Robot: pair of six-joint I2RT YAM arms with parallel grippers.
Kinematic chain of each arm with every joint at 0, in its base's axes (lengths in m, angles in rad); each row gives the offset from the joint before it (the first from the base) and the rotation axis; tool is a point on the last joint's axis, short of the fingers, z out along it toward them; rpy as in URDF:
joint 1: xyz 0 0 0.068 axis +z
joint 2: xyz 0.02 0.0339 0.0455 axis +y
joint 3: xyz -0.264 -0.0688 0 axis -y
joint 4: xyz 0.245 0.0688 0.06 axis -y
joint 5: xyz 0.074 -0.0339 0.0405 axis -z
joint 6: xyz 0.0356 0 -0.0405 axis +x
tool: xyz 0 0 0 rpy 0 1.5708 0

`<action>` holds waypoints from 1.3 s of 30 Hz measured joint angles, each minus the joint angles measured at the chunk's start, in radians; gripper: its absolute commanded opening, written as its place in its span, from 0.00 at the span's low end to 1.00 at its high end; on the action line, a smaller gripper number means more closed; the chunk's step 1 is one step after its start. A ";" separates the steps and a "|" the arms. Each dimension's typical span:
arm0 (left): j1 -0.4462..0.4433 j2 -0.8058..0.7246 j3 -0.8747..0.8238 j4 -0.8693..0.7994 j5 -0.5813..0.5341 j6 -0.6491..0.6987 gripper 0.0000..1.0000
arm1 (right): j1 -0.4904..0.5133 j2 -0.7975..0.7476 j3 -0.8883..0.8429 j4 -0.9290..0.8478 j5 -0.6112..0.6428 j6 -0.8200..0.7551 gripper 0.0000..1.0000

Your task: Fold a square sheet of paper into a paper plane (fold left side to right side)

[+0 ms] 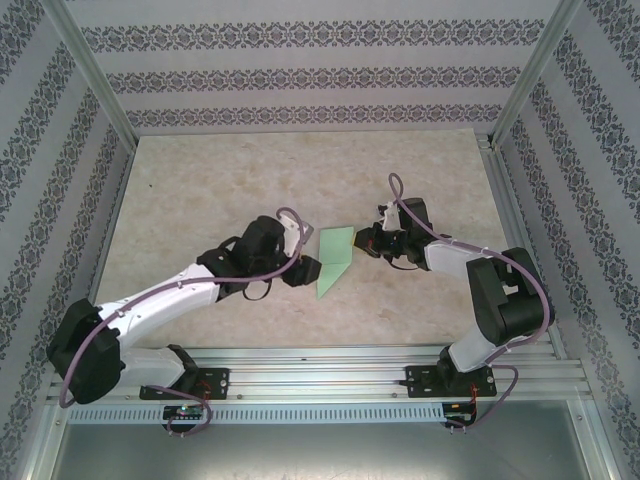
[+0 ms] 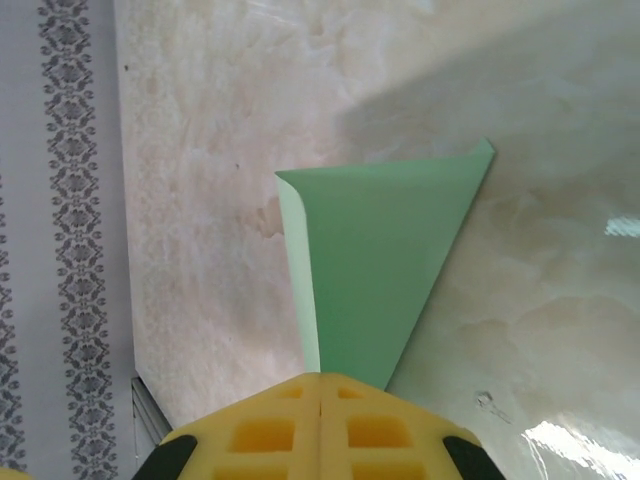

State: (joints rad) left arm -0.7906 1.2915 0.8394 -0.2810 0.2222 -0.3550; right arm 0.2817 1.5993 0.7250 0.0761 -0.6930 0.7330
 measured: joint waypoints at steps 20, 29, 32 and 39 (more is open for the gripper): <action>-0.279 0.586 0.436 -0.309 -0.529 -0.068 0.55 | 0.006 0.027 0.002 -0.076 0.027 0.055 0.00; -0.292 0.661 0.463 -0.405 -0.634 -0.117 0.47 | 0.006 0.043 0.002 -0.076 0.027 0.055 0.00; -0.292 0.668 0.463 -0.411 -0.646 -0.129 0.42 | 0.006 0.046 0.002 -0.076 0.027 0.055 0.00; -0.292 0.686 0.463 -0.413 -0.647 -0.146 0.31 | 0.006 0.048 0.002 -0.077 0.027 0.054 0.00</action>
State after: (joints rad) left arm -1.0824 1.9770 1.3022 -0.6937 -0.4252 -0.5014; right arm 0.2882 1.6478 0.7269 -0.0006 -0.6662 0.7872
